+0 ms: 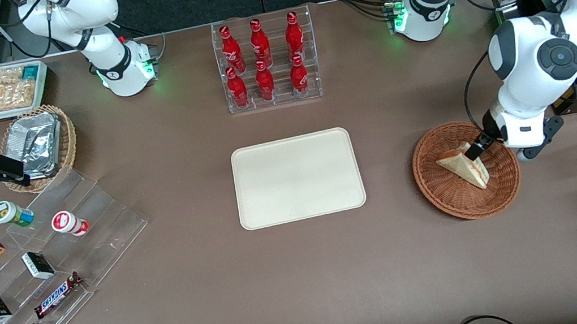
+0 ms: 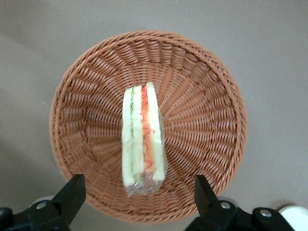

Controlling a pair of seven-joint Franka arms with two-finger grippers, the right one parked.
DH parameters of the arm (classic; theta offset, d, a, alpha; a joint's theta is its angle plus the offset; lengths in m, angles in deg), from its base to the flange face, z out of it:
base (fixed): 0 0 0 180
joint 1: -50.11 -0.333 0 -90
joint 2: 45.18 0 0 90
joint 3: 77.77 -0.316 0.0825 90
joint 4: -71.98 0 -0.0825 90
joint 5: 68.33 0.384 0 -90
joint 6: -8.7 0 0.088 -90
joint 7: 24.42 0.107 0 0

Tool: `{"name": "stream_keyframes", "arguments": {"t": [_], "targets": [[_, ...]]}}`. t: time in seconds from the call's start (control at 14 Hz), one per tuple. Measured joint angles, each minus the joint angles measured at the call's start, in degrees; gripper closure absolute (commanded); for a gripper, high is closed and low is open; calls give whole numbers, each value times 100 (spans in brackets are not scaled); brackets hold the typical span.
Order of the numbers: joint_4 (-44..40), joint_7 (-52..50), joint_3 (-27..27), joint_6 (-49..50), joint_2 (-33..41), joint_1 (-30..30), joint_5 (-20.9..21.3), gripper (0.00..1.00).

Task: Place sandwich from basket to tray
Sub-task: 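Lower the left gripper and grasp the wrapped sandwich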

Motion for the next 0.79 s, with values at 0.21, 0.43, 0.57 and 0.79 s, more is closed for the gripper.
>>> {"name": "stream_keyframes", "arguments": {"t": [0.21,0.43,0.57,0.79], "targets": [[9,-311,0,-245,-240,0,0,0],[11,-413,0,-323,-391,0,0,0],[13,-479,0,-350,-496,0,0,0],[14,-577,0,-456,-657,0,0,0]]}}
